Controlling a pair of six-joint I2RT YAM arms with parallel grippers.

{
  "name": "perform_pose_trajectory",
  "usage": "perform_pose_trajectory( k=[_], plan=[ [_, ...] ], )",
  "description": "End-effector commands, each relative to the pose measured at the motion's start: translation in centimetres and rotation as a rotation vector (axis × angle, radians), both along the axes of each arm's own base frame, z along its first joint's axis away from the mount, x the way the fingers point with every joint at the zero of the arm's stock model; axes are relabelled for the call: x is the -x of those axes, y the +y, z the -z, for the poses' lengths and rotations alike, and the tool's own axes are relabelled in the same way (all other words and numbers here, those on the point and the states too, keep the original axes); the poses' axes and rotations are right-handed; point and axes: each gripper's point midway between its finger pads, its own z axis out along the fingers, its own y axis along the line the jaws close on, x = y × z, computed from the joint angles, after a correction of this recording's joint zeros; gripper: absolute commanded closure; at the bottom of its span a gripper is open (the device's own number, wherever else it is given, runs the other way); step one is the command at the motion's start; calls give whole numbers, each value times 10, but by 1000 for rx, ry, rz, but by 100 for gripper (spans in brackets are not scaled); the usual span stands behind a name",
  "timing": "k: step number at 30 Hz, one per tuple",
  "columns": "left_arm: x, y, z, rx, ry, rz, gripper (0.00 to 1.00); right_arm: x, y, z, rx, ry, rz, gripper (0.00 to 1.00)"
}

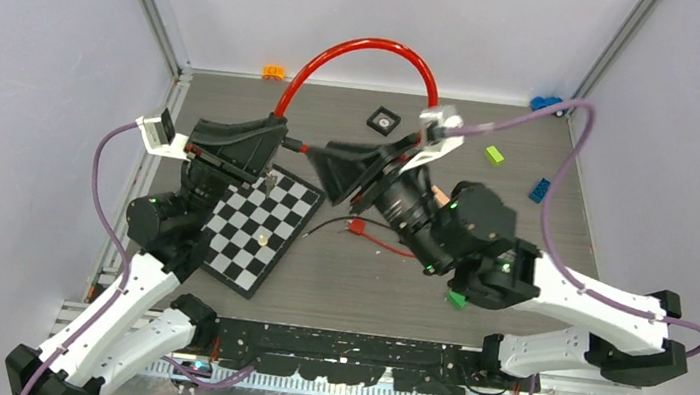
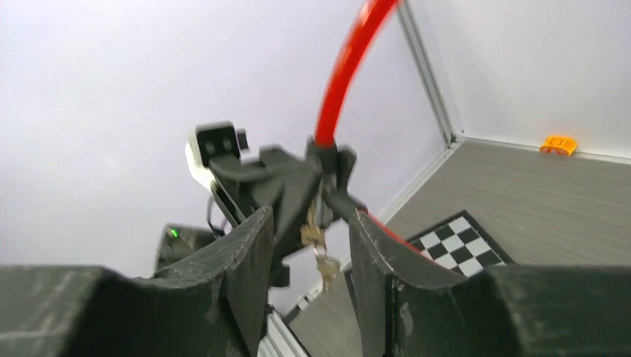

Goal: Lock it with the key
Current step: Lock the lock.

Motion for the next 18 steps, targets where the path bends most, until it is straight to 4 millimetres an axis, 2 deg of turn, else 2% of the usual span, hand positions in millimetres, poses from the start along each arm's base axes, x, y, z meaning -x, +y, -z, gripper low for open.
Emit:
perform_pose_trajectory(
  k=[1, 5, 8, 12, 18],
  plan=[
    [15, 4, -15, -6, -76, -9, 100, -17, -25, -35, 12, 46, 125, 50],
    [17, -1, -12, -30, -85, 7, 100, -44, -26, -44, 22, 123, 222, 44],
    [19, -6, -11, -68, -95, 23, 100, -61, -20, -47, -19, 199, 196, 41],
    [19, -7, -9, -85, -99, 17, 100, -72, -12, -44, -61, 272, 160, 38],
    [18, -12, -5, -119, -97, 24, 100, -82, -1, -37, -94, 330, 111, 39]
  ],
)
